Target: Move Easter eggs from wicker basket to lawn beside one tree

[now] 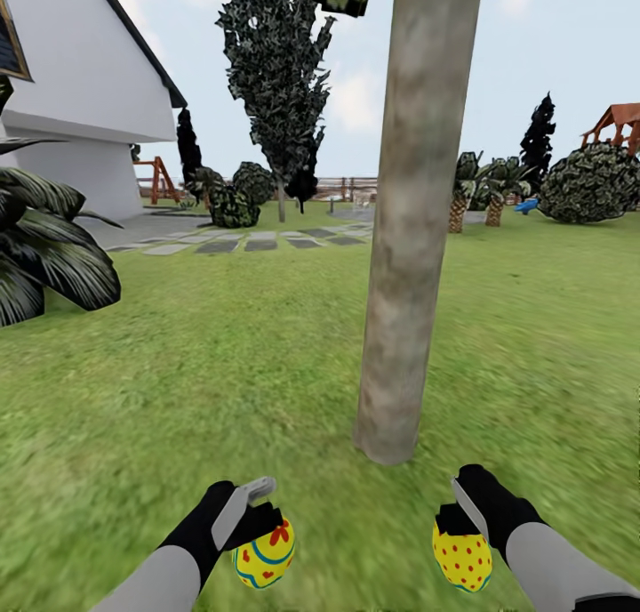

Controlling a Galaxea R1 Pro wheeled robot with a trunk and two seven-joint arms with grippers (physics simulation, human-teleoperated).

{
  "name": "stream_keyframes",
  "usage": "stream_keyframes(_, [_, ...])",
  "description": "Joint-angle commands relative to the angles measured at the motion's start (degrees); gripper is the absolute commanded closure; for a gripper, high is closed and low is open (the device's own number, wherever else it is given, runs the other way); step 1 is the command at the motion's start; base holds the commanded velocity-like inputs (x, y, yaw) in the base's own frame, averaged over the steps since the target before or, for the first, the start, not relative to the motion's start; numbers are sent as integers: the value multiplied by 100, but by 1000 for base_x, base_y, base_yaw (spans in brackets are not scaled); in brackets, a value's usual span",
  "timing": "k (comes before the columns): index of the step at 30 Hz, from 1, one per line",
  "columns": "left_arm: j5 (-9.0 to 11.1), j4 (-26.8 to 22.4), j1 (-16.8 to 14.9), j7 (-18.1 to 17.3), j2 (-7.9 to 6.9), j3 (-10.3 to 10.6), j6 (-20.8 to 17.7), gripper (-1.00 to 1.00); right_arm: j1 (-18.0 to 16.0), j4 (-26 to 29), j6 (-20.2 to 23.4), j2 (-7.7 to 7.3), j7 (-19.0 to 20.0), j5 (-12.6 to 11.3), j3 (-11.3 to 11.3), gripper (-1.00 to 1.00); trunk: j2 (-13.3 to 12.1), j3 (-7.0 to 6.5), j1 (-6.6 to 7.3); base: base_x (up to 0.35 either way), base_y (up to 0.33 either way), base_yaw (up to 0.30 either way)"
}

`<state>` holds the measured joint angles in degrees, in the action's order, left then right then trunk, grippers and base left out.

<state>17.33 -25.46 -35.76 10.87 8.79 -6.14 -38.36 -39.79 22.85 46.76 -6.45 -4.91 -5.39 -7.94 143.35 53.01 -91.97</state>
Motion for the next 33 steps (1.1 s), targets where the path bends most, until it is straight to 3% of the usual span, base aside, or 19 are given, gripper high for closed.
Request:
stream_keyframes(1, [54,40,-1,-101,-3,-20,-23,100,-2,9,26,-5,-45,-59,-41,100,5,29,-1,0,0,0])
stream_keyframes(9, [44,102,-1,-208,-3,-19,-17,100,-2,8,-29,-7,-43,-61,-41,100,15,206,-22,0,0,0])
stream_keyframes(18, [47,102,-1,-217,0,-19,-14,100,-2,-211,-123,-50,94,-67,-41,100,15,206,-22,0,0,0])
stream_keyframes(33, [42,103,-1,-199,9,-19,30,100,-2,-203,-108,-40,72,-67,-41,100,35,539,-60,0,0,0])
